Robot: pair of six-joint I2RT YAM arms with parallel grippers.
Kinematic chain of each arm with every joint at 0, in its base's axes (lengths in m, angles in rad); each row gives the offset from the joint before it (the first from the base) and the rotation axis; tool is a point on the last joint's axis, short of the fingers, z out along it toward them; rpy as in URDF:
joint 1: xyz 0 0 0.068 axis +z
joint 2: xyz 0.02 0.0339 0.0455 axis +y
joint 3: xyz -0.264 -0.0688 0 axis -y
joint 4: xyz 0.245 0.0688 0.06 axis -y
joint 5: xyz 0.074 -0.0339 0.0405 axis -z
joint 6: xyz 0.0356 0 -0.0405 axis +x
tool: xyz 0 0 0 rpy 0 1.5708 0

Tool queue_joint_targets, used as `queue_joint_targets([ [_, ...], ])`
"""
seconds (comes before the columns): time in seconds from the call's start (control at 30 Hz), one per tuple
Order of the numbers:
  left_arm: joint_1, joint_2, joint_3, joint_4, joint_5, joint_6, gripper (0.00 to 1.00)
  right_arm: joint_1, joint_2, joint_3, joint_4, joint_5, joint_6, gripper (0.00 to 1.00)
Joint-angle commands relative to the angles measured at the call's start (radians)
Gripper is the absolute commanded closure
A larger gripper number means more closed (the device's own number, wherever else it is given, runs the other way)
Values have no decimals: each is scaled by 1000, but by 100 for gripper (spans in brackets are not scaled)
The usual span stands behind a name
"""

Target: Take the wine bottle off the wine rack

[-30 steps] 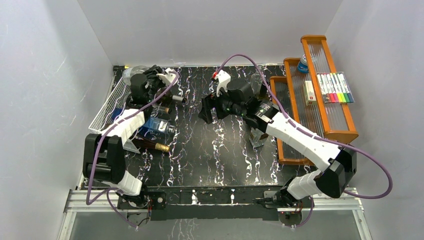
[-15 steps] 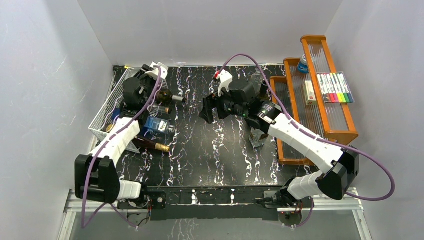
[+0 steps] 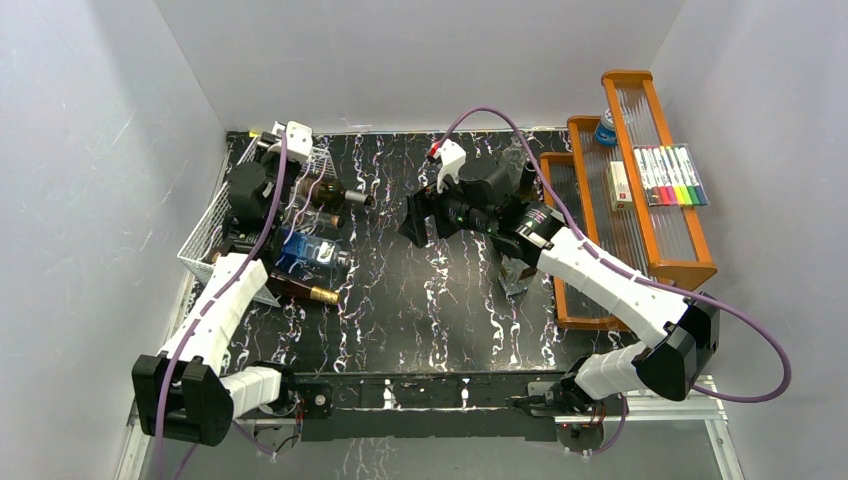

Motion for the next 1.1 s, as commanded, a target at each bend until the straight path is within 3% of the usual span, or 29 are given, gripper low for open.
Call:
queue_joint_targets([
  [0.0, -5, -76, 67, 56, 49, 20, 100, -5, -32, 32, 38, 1, -10, 2],
  [0.37, -5, -83, 90, -99, 51, -87, 100, -4, 5, 45, 54, -47, 4, 2],
  [0.77, -5, -48, 391, -256, -44, -374, 100, -5, -4, 127, -25, -37, -2, 2],
  [1.07, -4, 8, 440, -317, 242, -711, 100, -5, -19, 292, -160, 89, -65, 2],
])
